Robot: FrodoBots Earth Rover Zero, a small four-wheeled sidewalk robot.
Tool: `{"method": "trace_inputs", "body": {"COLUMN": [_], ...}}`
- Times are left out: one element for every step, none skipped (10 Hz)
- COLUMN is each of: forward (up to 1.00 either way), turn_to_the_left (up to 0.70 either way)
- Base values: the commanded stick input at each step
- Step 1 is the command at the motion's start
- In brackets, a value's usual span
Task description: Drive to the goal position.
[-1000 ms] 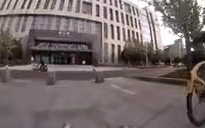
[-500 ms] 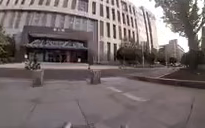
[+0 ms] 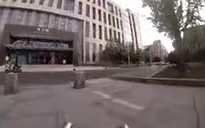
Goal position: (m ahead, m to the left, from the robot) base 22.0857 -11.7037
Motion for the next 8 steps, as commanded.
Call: {"method": "trace_inputs", "body": {"forward": [1.00, 1.00, 1.00, 1.00, 1.00, 0.94, 0.21, -0.59], "turn_to_the_left": [0.00, 0.00, 0.00, 0.00, 0.00, 0.00, 0.00, 0.07]}}
